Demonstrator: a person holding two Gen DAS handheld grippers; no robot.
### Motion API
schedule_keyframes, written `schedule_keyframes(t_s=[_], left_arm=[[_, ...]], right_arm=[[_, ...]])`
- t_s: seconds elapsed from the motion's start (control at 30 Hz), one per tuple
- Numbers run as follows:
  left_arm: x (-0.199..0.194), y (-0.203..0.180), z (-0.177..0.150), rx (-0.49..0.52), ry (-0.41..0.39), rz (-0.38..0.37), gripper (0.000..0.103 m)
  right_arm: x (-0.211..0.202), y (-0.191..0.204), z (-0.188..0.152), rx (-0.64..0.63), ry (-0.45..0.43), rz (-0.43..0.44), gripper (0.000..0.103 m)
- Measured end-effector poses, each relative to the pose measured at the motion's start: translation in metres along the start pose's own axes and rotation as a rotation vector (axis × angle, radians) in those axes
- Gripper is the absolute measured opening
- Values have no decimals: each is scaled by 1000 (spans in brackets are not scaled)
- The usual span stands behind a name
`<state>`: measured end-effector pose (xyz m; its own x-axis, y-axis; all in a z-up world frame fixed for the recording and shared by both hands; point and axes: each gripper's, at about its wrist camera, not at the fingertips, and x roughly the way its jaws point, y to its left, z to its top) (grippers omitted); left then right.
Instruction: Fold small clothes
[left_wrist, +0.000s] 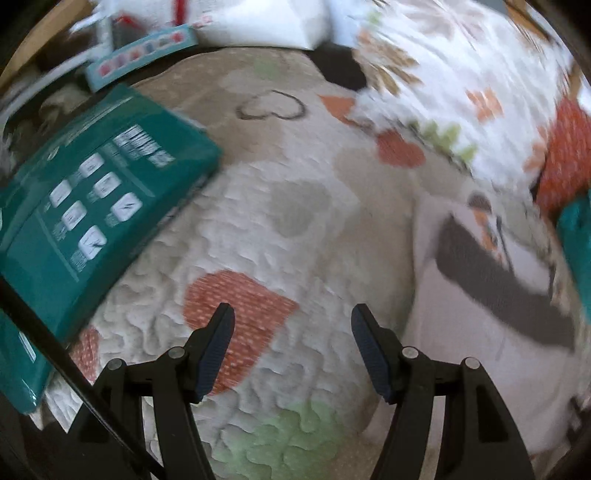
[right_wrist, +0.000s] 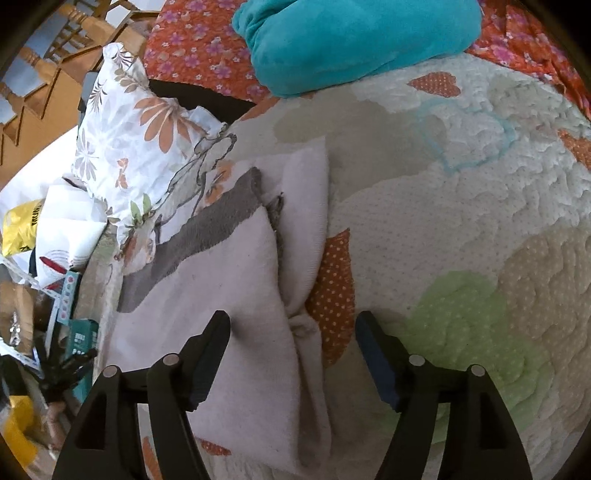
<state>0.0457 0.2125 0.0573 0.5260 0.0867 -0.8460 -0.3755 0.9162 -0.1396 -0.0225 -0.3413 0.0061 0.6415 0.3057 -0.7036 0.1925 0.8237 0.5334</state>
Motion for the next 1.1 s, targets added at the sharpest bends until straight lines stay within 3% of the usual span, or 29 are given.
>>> schedule_keyframes(t_s=[0.1, 0.37, 0.5, 0.6, 0.77, 0.83, 0.93, 1.1], left_arm=[[-3, 10, 2, -33, 5, -36, 65], [-9, -22, -18, 79, 22, -108, 65], [-12, -47, -31, 176, 17, -110, 65], [-10, -61, -40, 238, 8, -83, 66], [10, -64, -48, 261, 61, -15, 66], [16, -61, -50, 265, 71, 16, 71], [15, -52, -48, 240, 72, 4, 72], [1, -49, -45, 227, 37, -12, 72]], right_arm=[[0, 5, -6, 1, -32, -31, 76], [-5, 18, -13, -59, -60, -126, 76], [-30, 37, -18, -145, -193, -260, 76], [-39, 64, -24, -269, -234, -267, 76], [-18, 97, -47, -421, -165, -230, 76], [0, 102, -56, -457, -108, -228, 76], [19, 99, -63, -480, -45, -246, 76], [16, 94, -61, -465, -55, -235, 76]])
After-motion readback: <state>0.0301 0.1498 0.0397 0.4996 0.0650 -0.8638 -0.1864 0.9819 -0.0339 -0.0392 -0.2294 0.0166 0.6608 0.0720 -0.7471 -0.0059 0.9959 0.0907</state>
